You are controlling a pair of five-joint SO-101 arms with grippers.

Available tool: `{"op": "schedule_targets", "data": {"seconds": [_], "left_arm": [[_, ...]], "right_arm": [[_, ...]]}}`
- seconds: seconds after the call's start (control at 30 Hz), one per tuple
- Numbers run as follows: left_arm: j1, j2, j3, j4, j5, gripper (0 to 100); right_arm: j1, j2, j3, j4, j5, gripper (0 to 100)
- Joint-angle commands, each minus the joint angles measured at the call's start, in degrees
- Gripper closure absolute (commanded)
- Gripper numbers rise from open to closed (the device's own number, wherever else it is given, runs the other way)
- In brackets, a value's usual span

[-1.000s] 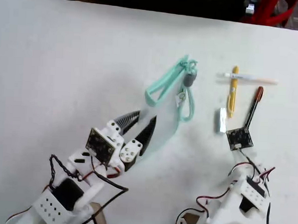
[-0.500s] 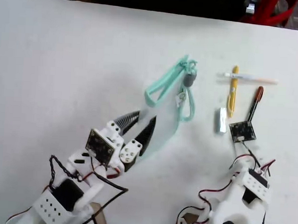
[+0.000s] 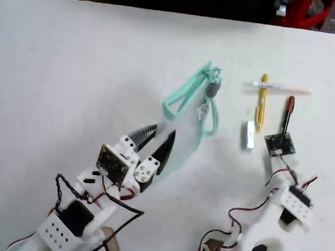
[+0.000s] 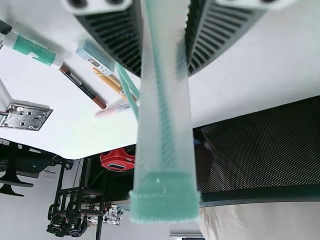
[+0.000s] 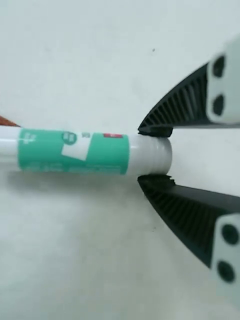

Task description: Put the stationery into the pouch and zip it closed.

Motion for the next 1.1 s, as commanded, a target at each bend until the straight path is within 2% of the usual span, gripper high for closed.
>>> {"op": "schedule_targets", "data": {"seconds": [0.0,0.1,0.27,0.33,0.5,0.63,0.8,0.87,0.93,1.07], "left_arm": [[0.2,-0.1,0.2,-0.6,-0.4,96],[0.2,-0.1,0.2,-0.6,-0.4,96],[0.1,-0.1,0.1,-0.6,-0.4,96],[0.0,-0.1,0.0,-0.6,-0.4,96],[-0.2,-0.1,0.0,-0.6,-0.4,96],[-0.2,-0.1,0.0,-0.5,-0.4,96],[-0.2,-0.1,0.0,-0.4,-0.4,96],[-0.2,-0.1,0.0,-0.4,-0.4,96],[-0.2,-0.1,0.0,-0.4,-0.4,96],[-0.2,-0.1,0.0,-0.4,-0.4,96]], "right_arm": [[2.2,-1.1,-10.5,9.5,0.5,90.0],[3.9,-1.1,-19.6,18.8,3.8,90.0],[6.8,-0.7,-38.2,38.1,24.1,90.4],[8.7,-0.5,-48.2,45.1,28.8,91.1],[13.2,-0.5,-63.0,52.4,42.2,97.8],[17.4,-0.5,-63.7,53.3,52.0,96.7],[22.4,-0.5,-63.6,52.4,59.5,96.7],[24.7,-0.6,-63.6,51.9,65.2,96.4],[26.9,-0.7,-63.6,50.0,70.2,93.6],[28.0,-1.1,-61.8,43.5,74.3,89.3]]}}
